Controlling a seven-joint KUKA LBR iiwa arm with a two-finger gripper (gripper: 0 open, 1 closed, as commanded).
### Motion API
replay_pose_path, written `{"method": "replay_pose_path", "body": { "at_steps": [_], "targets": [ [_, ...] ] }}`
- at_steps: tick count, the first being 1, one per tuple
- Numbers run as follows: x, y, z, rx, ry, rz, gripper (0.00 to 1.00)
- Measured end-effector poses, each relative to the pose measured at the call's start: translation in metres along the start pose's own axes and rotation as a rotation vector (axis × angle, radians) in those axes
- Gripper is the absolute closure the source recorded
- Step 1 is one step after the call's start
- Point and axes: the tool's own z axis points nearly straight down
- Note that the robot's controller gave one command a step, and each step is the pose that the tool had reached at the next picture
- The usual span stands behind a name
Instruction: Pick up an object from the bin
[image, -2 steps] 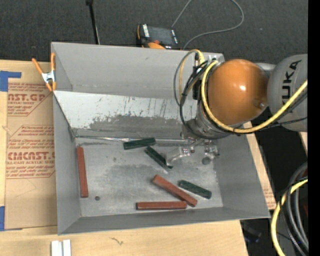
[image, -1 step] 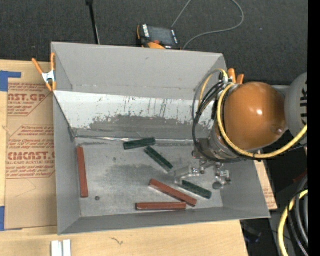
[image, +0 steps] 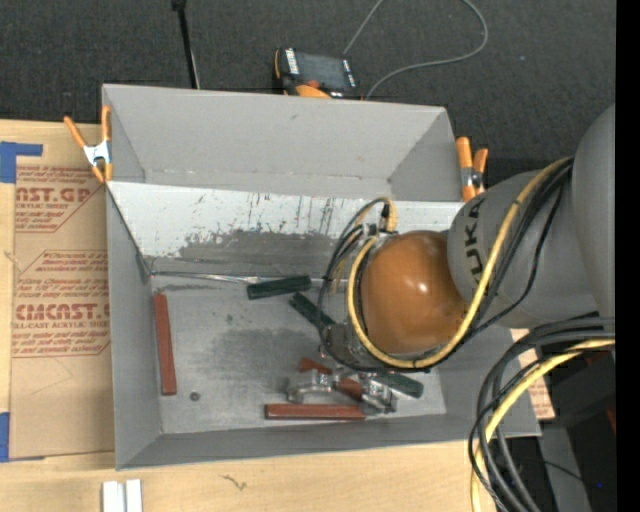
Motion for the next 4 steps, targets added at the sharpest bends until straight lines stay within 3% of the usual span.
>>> {"method": "replay_pose_path", "body": {
  "at_steps": [1,2,3,4],
  "targets": [
    [0.023,-0.085,-0.006,0.014,-0.003,0.051,0.00],
    [0.047,-0.092,-0.060,0.012,-0.006,0.441,0.00],
    [0.083,-0.086,-0.004,0.008,-0.006,0.555,0.00],
    [0.104,-0.131,-0.007,0.014,-0.006,0.583,0.00]
  ]
}}
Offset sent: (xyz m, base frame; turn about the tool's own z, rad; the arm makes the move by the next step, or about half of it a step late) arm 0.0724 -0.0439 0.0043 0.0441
